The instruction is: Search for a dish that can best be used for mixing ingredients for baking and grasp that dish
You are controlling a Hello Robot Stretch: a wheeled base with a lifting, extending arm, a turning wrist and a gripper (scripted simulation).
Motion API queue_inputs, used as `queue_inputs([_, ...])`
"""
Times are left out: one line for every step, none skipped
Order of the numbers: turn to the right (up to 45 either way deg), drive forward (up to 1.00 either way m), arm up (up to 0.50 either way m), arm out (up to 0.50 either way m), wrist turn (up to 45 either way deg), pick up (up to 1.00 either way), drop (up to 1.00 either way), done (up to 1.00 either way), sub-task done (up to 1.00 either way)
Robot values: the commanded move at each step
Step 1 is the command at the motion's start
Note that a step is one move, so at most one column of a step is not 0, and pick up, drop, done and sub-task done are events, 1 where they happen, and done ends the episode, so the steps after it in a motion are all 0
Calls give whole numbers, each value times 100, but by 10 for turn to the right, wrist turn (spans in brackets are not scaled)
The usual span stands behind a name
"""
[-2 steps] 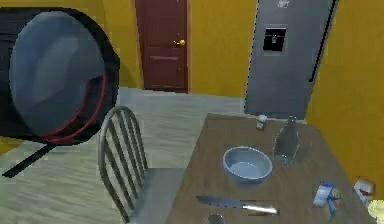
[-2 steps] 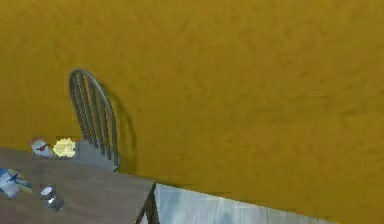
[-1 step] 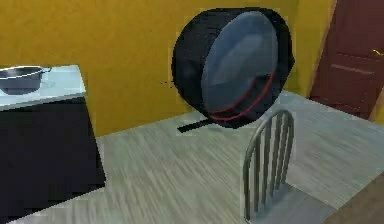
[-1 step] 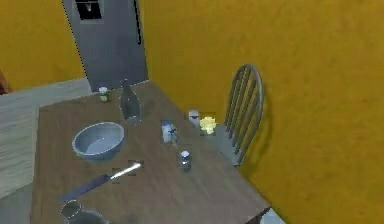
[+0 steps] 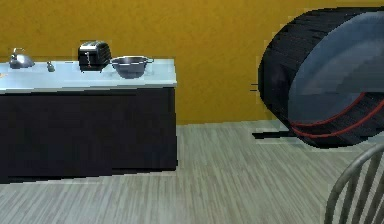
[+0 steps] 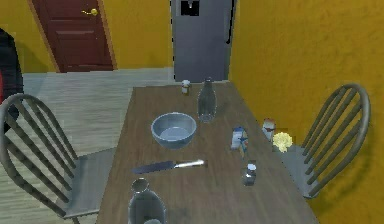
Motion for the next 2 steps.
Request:
queue_inputs([0,0,50,0,0,0,0,0,0])
queue_inputs([0,0,38,0,0,0,0,0,0])
